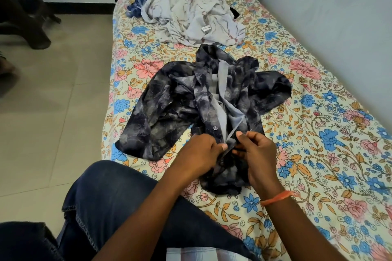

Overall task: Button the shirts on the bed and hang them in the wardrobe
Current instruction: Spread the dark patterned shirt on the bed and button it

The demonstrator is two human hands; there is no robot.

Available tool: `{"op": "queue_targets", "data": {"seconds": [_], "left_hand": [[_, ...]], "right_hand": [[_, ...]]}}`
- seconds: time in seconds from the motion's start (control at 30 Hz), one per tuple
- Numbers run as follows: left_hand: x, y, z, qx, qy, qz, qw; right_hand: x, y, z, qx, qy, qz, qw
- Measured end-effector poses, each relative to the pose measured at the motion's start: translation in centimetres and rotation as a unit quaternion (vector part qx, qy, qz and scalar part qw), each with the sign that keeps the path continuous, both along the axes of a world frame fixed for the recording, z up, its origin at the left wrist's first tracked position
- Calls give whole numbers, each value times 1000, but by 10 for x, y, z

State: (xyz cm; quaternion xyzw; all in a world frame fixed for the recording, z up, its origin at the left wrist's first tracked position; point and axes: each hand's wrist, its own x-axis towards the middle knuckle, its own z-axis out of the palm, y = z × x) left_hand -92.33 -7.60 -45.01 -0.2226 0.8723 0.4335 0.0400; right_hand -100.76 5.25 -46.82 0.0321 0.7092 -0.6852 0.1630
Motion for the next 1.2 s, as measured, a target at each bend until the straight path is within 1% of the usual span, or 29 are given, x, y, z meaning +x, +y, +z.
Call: {"op": "queue_targets", "data": {"seconds": [0.1, 0.17, 0.2, 0.3, 0.37, 0.43, 0.6, 0.67, 0.73, 0.8, 0.87, 1.0, 1.03, 1.1, 1.13, 1.2], "left_hand": [[-6, -1, 4, -115, 58, 82, 988], [-9, -2, 5, -145, 112, 123, 975], [-12, -2, 4, -154, 125, 126, 972], [-19, -3, -5, -173, 110, 112, 972], [-22, -3, -12, -162, 97, 121, 974], [-25, -4, -22, -130, 100, 139, 977], [-28, -7, -41, 33, 119, 166, 978], [-28, -7, -43, 81, 125, 165, 975], [-27, -7, -42, 91, 129, 152, 976], [-25, -5, -40, 95, 152, 140, 974], [-20, -3, -36, 99, 183, 128, 970], [-12, 1, -23, 114, 215, 109, 964], [-10, 1, -20, 117, 220, 106, 963], [-7, 0, -15, 125, 223, 101, 961], [-5, 0, -13, 123, 222, 99, 962], [-1, 0, -9, 95, 218, 103, 966]], "right_hand": [[0, -3, -1, 0, 5, 7, 1000], [0, -5, -1, 1, 4, 8, 1000], [0, -6, -2, 1, 5, 9, 1000], [0, -7, -4, 1, 6, 8, 1000], [0, -7, -5, 3, 8, 7, 1000], [0, -7, -6, 5, 8, 7, 1000], [0, -9, -9, 3, 11, -1, 1000], [1, -10, -10, 13, 22, 0, 1000], [4, -11, -10, 35, 51, 2, 998], [7, -11, -7, 85, 123, 6, 989], [11, -10, -3, 143, 215, 21, 966], [17, -13, 5, 204, 363, 43, 908], [18, -13, 6, 211, 385, 45, 898], [21, -14, 12, 212, 404, 44, 889], [23, -14, 14, 207, 404, 43, 890], [26, -13, 18, 178, 385, 28, 905]]}}
